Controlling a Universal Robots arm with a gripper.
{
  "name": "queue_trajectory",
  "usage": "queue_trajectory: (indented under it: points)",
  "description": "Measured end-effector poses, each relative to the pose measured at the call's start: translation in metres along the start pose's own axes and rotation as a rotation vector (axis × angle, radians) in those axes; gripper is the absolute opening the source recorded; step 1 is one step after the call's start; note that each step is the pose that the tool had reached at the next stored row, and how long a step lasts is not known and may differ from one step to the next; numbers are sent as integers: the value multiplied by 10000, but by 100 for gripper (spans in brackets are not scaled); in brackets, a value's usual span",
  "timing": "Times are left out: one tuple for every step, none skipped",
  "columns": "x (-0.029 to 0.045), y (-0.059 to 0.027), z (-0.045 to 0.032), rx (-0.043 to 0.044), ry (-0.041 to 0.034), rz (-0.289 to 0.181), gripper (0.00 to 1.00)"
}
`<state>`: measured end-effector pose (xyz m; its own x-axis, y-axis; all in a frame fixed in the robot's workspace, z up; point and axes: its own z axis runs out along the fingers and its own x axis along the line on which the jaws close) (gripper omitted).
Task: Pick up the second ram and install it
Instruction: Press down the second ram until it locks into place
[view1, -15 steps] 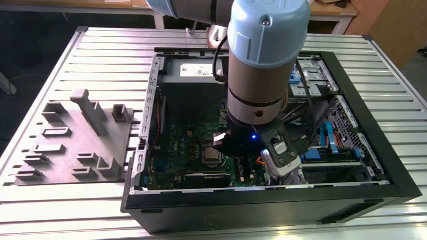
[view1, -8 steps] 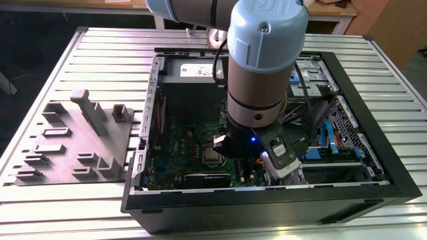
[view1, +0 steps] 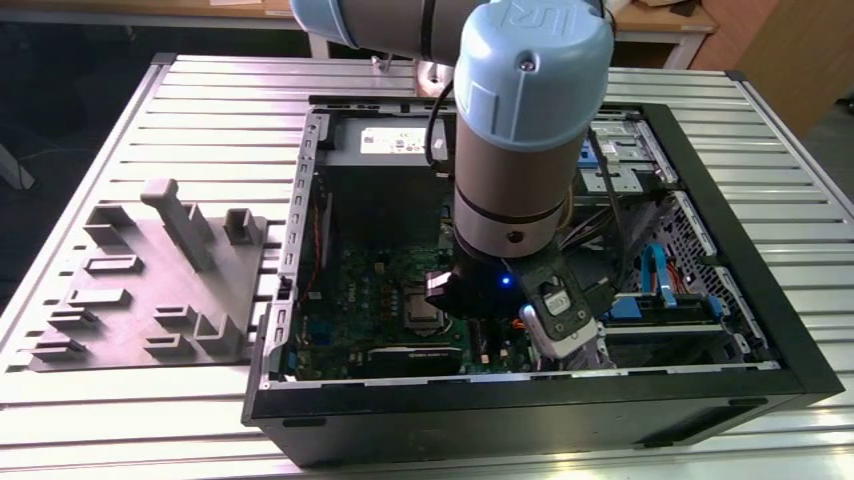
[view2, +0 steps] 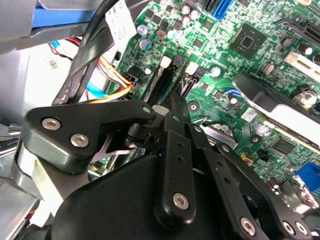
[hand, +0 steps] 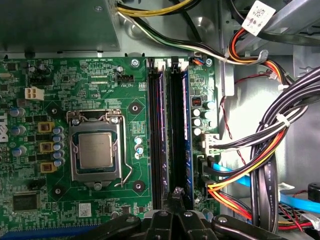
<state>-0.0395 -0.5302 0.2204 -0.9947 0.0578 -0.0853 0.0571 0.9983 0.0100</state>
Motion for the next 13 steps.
queue_trajectory:
  points:
    - [0,0,1,-2,0,0,10]
    - [0,0,5,-2,-1,0,10]
    - [1,0,13,2,0,0,10]
    - [2,-1,21,1,0,0,10]
    - [2,-1,24,-3,1,1,10]
    - [2,-1,24,-5,1,1,10]
    - [2,0,25,-8,1,1,10]
    - [2,0,27,-11,0,1,10]
    - [3,0,27,-12,0,2,10]
    - [3,0,28,-12,0,2,10]
    - [3,0,35,-11,0,1,10]
    - [4,-1,39,-5,2,1,10]
    - [4,-1,40,-7,2,1,10]
